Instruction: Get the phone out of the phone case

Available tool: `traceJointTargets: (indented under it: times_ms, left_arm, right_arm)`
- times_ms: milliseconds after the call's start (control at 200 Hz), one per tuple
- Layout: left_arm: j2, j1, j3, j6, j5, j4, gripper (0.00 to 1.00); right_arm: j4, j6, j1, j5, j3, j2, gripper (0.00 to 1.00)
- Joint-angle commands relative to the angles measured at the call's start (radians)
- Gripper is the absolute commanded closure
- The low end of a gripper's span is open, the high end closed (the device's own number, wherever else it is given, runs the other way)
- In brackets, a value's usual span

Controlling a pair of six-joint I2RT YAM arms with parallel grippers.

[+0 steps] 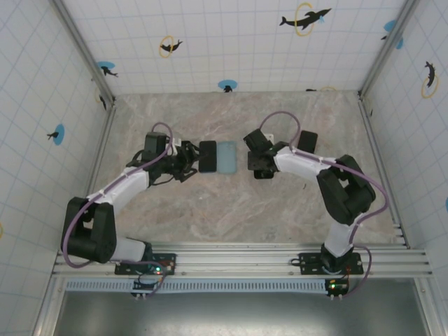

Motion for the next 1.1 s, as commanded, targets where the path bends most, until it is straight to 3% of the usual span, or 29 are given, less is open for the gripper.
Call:
traceJointTargets:
  times_ms: [0,260,315,580,791,951,1096]
  left_arm:
    - [0.029,-0.036,0.073,0.047,-0.032,0.009,0.08]
    - [0.13,-0.148,0.253,0.094,-0.144,0.029,0.14]
    - [0.148,-0.191,0.285,0.105,-0.166,0.038,0.16]
    - [0.228,-0.244,0.357,0.116,-0.177,0.051,0.28]
    - [0.262,-0.257,0.371,0.126,-0.174,0.057,0.58]
    - [0.258,-0.265,0.38,0.114,-0.168,0.077,0.68]
    - [0.261,-0.273,0.377,0.09,-0.144,0.101,0.84]
  right_arm:
    - [0.113,-0.08,0.031,-0.008,-0.02,-0.115,0.48]
    - [0.292,-0.138,0.052,-0.256,-0.117,-0.281,0.49]
    - [0.286,-0.145,0.065,-0.277,-0.112,-0.291,0.49]
    - [0.285,-0.149,0.09,-0.339,-0.103,-0.322,0.5]
    - [0.295,-0.13,0.093,-0.368,-0.094,-0.331,0.5]
    - [0.282,-0.117,0.088,-0.374,-0.093,-0.327,0.49]
    - [0.304,-0.093,0.085,-0.393,-0.101,-0.327,0.49]
